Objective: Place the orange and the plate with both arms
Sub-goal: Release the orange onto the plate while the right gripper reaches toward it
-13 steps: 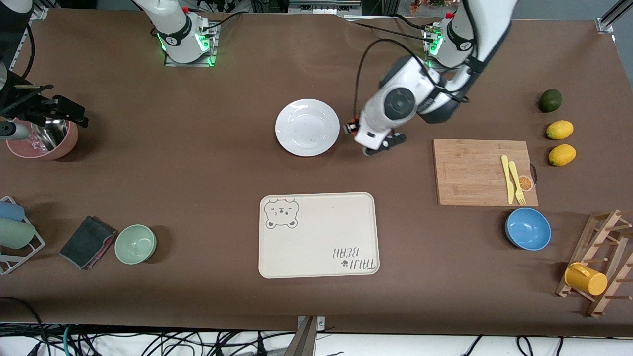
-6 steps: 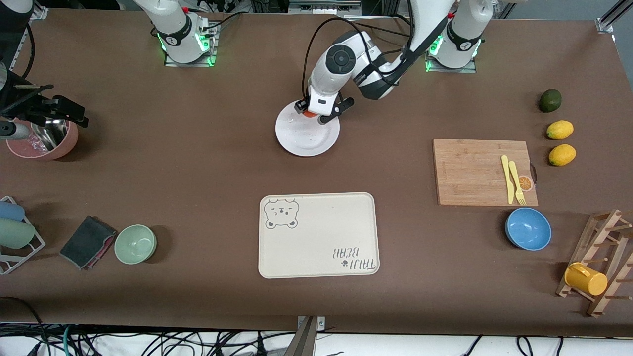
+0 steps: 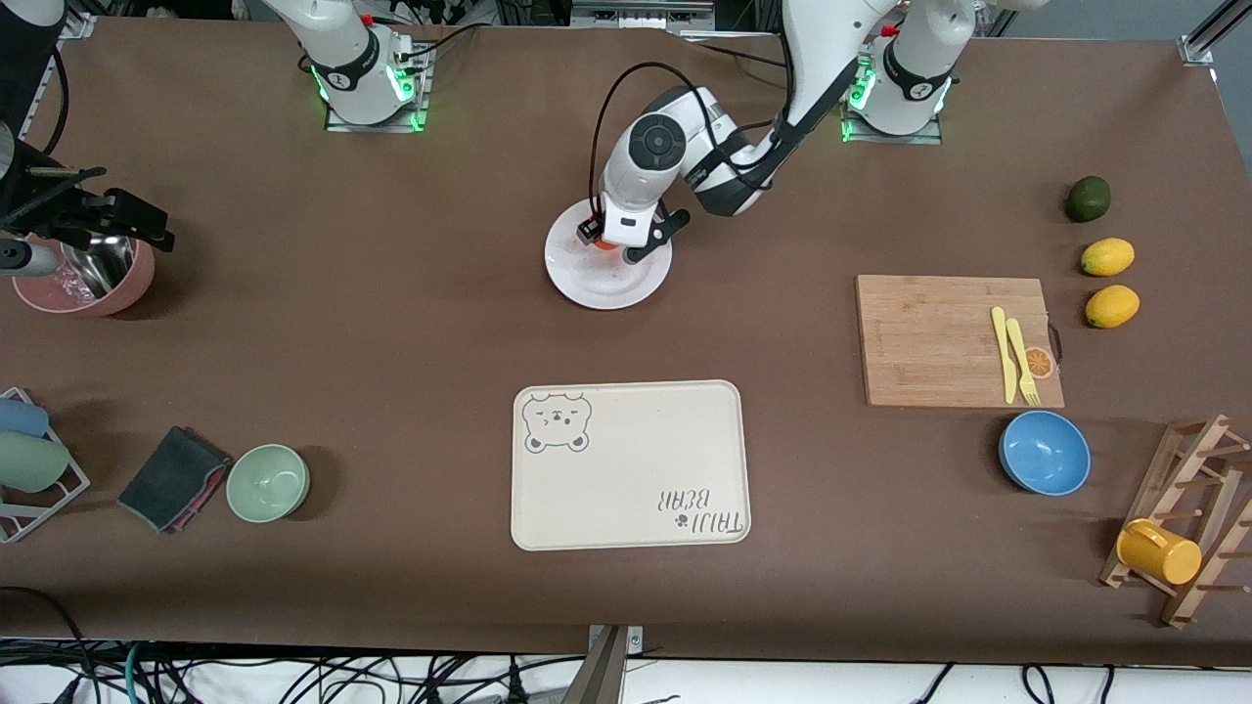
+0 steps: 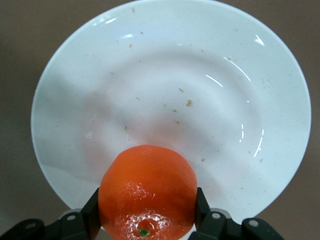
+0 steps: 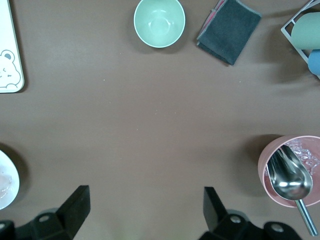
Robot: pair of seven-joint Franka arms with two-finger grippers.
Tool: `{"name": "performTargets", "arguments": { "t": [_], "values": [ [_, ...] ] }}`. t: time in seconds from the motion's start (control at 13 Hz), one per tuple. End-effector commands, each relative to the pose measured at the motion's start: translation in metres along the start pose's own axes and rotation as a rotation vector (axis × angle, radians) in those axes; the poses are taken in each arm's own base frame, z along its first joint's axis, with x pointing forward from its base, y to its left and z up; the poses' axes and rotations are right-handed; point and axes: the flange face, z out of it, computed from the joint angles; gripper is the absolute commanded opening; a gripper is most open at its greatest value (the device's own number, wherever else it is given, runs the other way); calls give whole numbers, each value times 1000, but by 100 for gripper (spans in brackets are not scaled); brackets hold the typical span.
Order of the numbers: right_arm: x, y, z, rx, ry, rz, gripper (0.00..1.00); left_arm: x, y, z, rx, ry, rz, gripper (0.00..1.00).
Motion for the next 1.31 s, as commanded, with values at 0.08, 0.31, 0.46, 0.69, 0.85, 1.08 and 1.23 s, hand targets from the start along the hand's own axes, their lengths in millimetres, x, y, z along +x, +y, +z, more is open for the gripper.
{"name": "performTargets", "arguments": {
  "t": [0.08,0.31,0.46,0.69,0.85,1.08,1.23],
  "values": [
    [1,-3,-6,7,4,0,100,-4,11,6,-12,21,-3,19],
    [7,-27,15,3,-63,-49,100,0,16,0,-22,23,7,100],
    [6,-41,21,3,-96,-66,100,0,24,-16,-39,26,4,100],
    [7,-48,35,13,-148,-75,100,26,46,-78,55,33,-21,100],
    [6,-62,43,47,-180,-90,100,69,48,-129,157,27,62,100],
    [10,-64,64,170,-253,-65,100,167,15,-189,267,-38,260,100],
    [15,-69,80,247,-291,-55,100,249,-17,-221,327,-7,389,100]
  ]
}}
